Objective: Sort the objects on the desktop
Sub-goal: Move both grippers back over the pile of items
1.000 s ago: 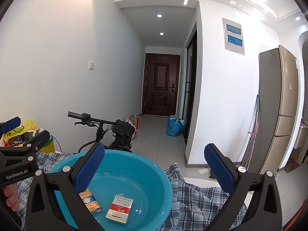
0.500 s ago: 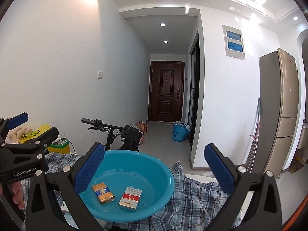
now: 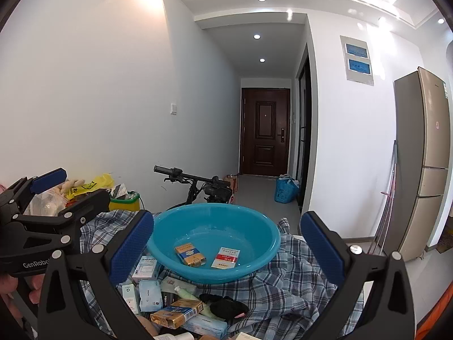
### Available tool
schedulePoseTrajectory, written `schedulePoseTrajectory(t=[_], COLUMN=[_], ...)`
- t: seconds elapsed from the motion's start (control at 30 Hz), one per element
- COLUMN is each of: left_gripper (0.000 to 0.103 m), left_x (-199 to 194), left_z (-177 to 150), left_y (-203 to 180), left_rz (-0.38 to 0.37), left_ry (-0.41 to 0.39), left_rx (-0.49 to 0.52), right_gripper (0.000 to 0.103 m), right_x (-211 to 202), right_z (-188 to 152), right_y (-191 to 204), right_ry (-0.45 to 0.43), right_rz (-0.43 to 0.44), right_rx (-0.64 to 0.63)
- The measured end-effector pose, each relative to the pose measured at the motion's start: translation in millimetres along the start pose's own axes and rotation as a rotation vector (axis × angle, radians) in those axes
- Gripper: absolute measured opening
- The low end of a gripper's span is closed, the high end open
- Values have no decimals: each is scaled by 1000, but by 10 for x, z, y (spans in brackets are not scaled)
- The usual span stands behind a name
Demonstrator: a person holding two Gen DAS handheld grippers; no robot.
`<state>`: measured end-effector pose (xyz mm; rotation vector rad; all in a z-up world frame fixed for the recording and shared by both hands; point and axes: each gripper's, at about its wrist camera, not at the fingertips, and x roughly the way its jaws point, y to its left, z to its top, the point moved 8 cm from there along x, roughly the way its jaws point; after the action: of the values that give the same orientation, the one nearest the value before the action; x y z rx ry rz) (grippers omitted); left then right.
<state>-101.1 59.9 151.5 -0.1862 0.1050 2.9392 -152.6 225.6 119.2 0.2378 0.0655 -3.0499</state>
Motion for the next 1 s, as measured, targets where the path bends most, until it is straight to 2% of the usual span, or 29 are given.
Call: schedulePoseTrajectory(t=[0.17,0.3,0.37,0.47,0.7,0.87,1.0], left_gripper=[103,103,103,103,103,103,103], left_x=[-247,-347,-379,-422,-446,-460,-520], left_z=[-29,-101,-160,-284,-748,-1179,-1492], left_y=[-16,17,50,64,58,29,15], left_rz=[45,-26,-23,6,7,-4,4], left_ry=[-13,9,16,25,109,214,264], left_rx=[18,-62,-76,-46,-53,-59,-74], right_gripper=[103,103,103,103,103,103,103], right_x=[-245,-352,-398,-440,-495,-564,-622], right_z=[-30,-136,-217,-357,-843,-1273,-1608], right_y=[144,185,179,139,108,83,35], right_ry=[-38,-32,-28,-10,85,173,261], right_rz=[-11,11,-5,-27,-3,-62,-63], right_rx=[-25,-4,-8,-8,53,38,97])
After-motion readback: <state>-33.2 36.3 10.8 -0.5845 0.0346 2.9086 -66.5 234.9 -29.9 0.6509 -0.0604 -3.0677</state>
